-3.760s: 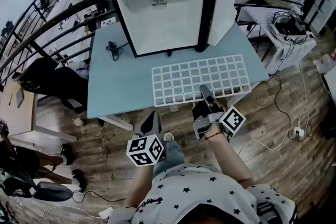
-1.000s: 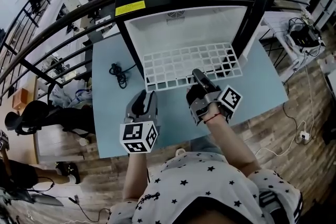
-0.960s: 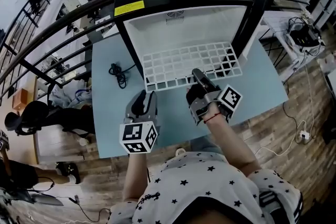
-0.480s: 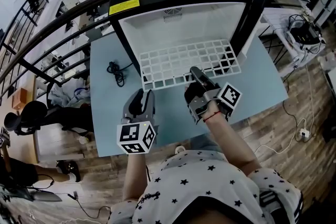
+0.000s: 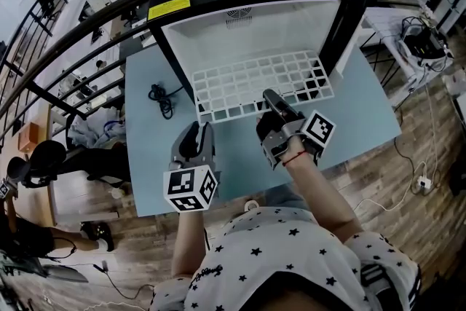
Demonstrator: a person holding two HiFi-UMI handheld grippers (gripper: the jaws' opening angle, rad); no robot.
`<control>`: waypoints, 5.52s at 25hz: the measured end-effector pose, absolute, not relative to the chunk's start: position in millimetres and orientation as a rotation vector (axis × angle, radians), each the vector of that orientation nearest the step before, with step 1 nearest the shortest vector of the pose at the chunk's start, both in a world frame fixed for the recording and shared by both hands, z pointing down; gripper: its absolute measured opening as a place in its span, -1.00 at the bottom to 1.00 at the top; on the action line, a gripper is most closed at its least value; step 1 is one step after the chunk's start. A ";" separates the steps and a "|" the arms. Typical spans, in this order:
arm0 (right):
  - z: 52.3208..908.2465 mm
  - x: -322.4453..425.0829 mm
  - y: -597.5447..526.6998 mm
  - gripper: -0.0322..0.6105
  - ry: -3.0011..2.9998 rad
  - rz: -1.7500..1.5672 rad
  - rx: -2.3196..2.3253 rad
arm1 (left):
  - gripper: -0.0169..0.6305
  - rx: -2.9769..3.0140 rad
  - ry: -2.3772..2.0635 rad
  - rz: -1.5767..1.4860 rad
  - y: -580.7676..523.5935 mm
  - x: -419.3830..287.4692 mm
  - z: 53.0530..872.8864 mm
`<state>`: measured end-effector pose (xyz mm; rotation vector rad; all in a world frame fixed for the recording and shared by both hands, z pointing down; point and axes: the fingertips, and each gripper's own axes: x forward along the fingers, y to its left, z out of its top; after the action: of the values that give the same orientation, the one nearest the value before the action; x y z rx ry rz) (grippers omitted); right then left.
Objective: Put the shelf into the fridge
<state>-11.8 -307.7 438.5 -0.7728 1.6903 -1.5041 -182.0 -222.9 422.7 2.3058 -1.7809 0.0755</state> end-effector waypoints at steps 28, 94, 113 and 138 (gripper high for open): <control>438.8 -17.6 -328.2 -0.78 1.944 -1.545 -0.841 | -0.65 2.253 -1.839 0.051 -237.5 -183.6 426.5; 424.3 121.5 -307.2 -0.41 2.648 0.082 -1.958 | -0.69 2.256 -1.829 -0.014 -251.0 -188.2 421.6; 420.9 120.4 -308.4 -0.49 2.605 0.081 -1.956 | -0.40 2.367 -1.769 0.139 -248.5 -172.6 430.4; 409.0 113.2 -334.3 -0.50 2.612 0.075 -1.916 | -0.40 2.325 -1.825 0.067 -279.0 -181.0 418.3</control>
<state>113.2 -334.3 409.0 -1.9158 2.6116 0.0748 -181.0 -279.0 418.3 2.3252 -1.8248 0.0673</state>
